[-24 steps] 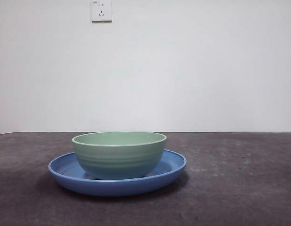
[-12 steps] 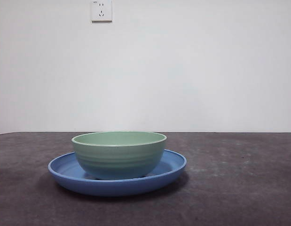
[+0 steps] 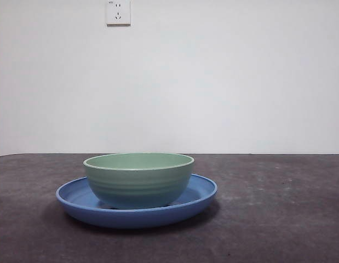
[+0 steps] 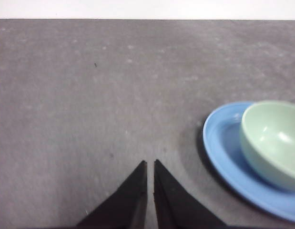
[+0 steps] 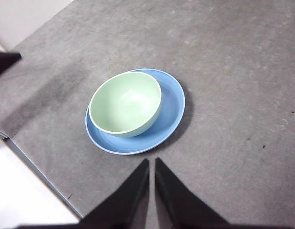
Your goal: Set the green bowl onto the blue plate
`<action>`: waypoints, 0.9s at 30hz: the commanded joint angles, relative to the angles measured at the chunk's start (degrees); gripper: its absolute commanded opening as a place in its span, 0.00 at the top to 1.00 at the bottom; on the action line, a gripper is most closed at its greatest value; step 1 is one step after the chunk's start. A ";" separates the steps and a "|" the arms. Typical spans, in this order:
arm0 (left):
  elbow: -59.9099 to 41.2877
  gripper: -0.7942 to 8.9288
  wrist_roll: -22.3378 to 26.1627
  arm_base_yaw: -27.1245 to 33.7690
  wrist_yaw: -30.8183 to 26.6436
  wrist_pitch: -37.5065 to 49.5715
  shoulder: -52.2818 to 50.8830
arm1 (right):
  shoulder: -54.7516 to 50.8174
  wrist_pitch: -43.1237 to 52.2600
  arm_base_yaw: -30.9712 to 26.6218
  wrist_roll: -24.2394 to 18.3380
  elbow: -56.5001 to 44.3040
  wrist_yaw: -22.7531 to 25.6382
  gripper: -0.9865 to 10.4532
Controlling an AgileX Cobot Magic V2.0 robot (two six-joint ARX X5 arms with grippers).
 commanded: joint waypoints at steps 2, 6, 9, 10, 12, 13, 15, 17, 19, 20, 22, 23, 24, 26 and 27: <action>-4.52 0.89 0.94 0.13 -0.44 2.93 -4.09 | 0.28 0.68 0.35 0.37 0.37 -0.17 0.90; -6.23 0.89 0.92 0.13 -4.44 3.23 -6.84 | 0.28 0.70 0.35 0.37 0.37 -0.17 0.90; -7.13 0.89 0.70 0.13 -8.63 3.28 -8.04 | 0.28 0.70 0.35 0.37 0.37 -0.17 0.90; -7.43 0.89 0.44 0.15 -9.42 3.30 -8.39 | 0.28 0.70 0.35 0.37 0.37 -0.17 0.90; -8.00 0.89 -0.22 0.15 -10.38 3.34 -8.79 | 0.28 0.70 0.35 0.37 0.37 -0.17 0.90; -8.09 0.89 -0.24 0.15 -10.45 3.34 -8.79 | 0.28 0.72 0.35 0.37 0.37 -0.17 0.90; -8.17 0.89 -0.37 0.15 -10.45 3.48 -8.79 | 0.28 0.70 0.35 0.37 0.37 -0.17 0.90; -8.28 0.89 -0.35 0.17 -10.45 4.22 -8.79 | 0.28 0.70 0.35 0.37 0.37 -0.17 0.90; -8.61 0.89 -0.37 0.55 -10.47 5.92 -8.79 | 0.28 0.70 0.35 0.37 0.37 -0.17 0.90; -8.85 0.89 -0.52 0.83 -10.45 6.78 -8.81 | 0.28 0.70 0.35 0.37 0.37 -0.17 0.90; -9.49 0.89 -1.75 1.36 -10.47 8.33 -8.81 | 0.28 0.70 0.35 0.37 0.37 -0.17 0.90; -9.84 0.89 -2.16 1.60 -10.47 8.96 -8.81 | 0.28 0.70 0.35 0.37 0.37 -0.17 0.90; -10.32 0.89 -2.69 1.90 -10.47 9.53 -8.81 | 0.28 0.70 0.35 0.37 0.37 -0.17 0.90; -10.54 0.89 -3.28 2.12 -10.51 9.31 -8.81 | 0.28 0.68 0.35 0.37 0.37 -0.17 0.90; -10.54 0.89 -3.23 2.14 -10.51 9.35 -8.81 | 0.28 0.70 0.35 0.35 0.37 -0.20 0.90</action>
